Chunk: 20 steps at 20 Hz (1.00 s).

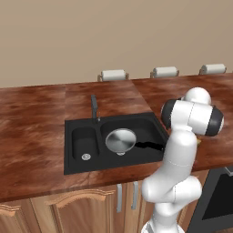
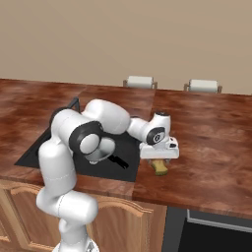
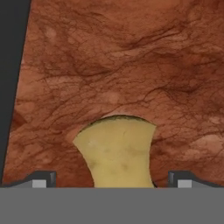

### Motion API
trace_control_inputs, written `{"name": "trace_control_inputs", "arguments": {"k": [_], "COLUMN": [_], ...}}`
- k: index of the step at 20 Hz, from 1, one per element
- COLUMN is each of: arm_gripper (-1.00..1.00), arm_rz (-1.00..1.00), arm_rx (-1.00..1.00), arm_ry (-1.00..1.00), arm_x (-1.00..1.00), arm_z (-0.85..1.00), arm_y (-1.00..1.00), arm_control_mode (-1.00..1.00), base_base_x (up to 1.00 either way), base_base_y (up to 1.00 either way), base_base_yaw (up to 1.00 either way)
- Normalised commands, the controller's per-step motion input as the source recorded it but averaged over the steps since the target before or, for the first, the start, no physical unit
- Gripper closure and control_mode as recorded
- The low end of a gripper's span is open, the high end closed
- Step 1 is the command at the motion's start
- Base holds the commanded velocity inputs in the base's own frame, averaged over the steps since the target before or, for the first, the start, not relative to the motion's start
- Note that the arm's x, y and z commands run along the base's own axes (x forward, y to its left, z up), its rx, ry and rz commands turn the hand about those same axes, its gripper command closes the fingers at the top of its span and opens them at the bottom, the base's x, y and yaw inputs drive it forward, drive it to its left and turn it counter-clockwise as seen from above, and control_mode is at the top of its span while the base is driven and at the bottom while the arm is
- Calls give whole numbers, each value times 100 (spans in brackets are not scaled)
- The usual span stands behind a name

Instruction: Pick the pan and sponge and place them into the sink. Then turn on the water.

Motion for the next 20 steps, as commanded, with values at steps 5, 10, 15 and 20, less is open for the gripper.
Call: {"name": "trace_control_inputs", "arguments": {"k": [5, 10, 15, 20], "arm_gripper": [-100, -100, -100, 100], "arm_rz": [5, 3, 3, 5], "arm_rx": [0, -1, 0, 0], "arm_ry": [0, 0, 0, 2], "arm_x": [0, 5, 4, 0], "arm_z": [-19, -17, -17, -26], "arm_y": [0, -9, -14, -6], "arm_control_mode": [-100, -100, -100, -100], "base_base_x": [0, 0, 0, 0], "base_base_y": [0, 0, 0, 0], "base_base_yaw": [0, 0, 0, 0]}}
